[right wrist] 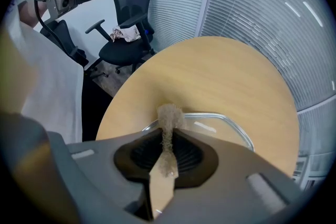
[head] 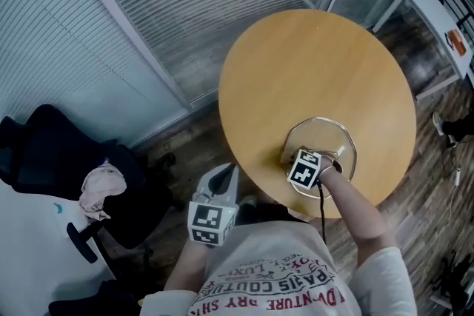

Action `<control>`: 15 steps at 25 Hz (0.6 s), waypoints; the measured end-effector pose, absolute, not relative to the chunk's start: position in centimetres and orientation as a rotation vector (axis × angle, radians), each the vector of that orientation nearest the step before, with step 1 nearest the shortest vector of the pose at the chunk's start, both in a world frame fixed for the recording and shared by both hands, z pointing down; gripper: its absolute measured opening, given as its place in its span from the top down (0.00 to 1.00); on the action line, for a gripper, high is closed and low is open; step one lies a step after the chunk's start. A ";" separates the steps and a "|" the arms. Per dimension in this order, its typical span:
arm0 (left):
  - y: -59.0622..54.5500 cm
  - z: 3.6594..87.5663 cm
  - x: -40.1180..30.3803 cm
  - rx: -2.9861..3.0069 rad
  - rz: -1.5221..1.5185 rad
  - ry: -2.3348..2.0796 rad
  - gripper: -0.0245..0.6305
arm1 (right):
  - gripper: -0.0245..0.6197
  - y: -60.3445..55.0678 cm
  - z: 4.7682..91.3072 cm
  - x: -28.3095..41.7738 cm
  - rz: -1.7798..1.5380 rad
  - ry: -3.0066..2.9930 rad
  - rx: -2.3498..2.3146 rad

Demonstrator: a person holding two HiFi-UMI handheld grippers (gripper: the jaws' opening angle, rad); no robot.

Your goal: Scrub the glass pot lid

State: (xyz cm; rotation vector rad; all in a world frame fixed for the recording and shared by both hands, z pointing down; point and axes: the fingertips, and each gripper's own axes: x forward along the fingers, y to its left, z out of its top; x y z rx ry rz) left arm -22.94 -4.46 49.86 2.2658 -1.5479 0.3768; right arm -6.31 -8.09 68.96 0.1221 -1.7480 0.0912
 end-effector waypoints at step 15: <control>-1.5 49.7 -20.3 2.238 0.373 -1.576 0.95 | 0.87 -3.6 68.2 -2.6 0.018 -1.835 0.021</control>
